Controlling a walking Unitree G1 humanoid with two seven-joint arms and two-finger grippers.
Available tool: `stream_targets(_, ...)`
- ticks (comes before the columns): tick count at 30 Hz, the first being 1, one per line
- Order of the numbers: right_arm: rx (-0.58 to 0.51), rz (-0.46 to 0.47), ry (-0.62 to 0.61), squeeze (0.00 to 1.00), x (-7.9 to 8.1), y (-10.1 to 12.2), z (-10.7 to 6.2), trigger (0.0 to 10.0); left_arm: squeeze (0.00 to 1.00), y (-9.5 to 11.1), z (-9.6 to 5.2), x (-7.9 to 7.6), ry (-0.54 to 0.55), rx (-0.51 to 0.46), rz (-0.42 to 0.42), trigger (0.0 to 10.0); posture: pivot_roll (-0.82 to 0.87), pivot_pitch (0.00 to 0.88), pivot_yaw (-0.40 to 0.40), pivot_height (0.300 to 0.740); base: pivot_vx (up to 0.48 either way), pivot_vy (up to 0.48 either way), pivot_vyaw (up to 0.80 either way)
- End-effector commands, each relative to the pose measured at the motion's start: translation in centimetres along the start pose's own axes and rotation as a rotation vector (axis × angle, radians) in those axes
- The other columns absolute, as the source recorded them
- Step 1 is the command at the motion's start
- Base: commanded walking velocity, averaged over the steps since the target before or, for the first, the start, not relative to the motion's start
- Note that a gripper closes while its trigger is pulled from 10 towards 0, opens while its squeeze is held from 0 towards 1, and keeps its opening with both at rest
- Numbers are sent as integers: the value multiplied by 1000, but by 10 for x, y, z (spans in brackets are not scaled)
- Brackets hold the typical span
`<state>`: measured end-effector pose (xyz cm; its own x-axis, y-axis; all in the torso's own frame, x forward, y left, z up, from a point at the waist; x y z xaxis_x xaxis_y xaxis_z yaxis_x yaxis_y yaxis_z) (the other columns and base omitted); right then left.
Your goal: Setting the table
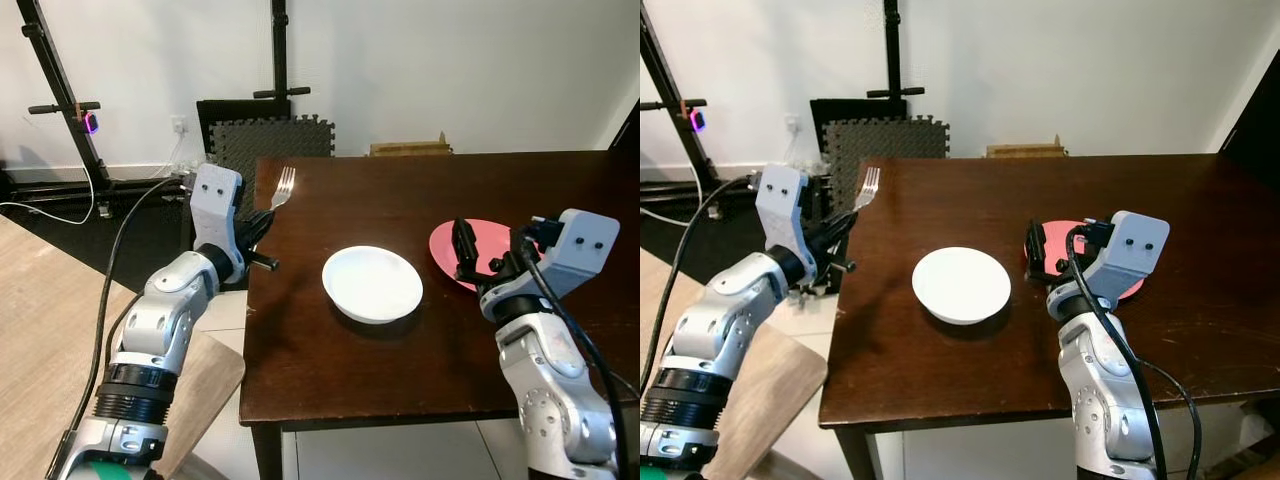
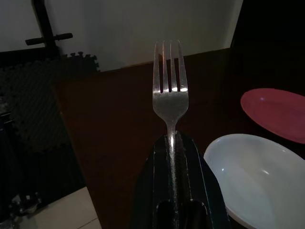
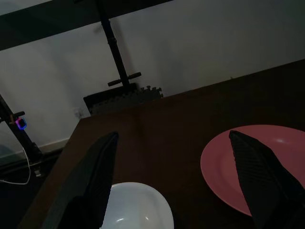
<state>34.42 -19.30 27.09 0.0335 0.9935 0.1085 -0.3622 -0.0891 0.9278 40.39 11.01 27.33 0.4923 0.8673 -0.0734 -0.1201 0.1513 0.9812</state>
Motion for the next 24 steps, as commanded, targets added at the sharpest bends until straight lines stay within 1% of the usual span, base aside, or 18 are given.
stream_targets(1,-5,-6,6,0,1,0,-1,10000,0,-2,-1,1,7,3,8,10000,17,89,55,740,0,0,0)
stream_targets(12,-2,-8,5,0,0,1,-2,10000,0,-1,1,1,12,1,4,10000,14,96,57,740,0,-454,0)
stream_targets(24,2,-9,4,0,0,0,-2,10000,0,-2,1,2,22,0,-21,10000,10,102,53,740,0,0,0)
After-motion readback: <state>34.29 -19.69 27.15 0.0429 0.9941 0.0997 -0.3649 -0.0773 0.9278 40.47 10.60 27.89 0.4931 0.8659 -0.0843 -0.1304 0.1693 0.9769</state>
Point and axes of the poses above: a point about 5 cm out from each wrist's last joint towards the gripper, its own z axis pointing out of the wrist towards the gripper, its own y axis along the axis of the wrist's last joint, x = y × z, the point moved 4 cm from there along z, pointing out of the wrist towards the gripper, and after that the axes turned 8 degrees about -z, right-handed, at the moved point
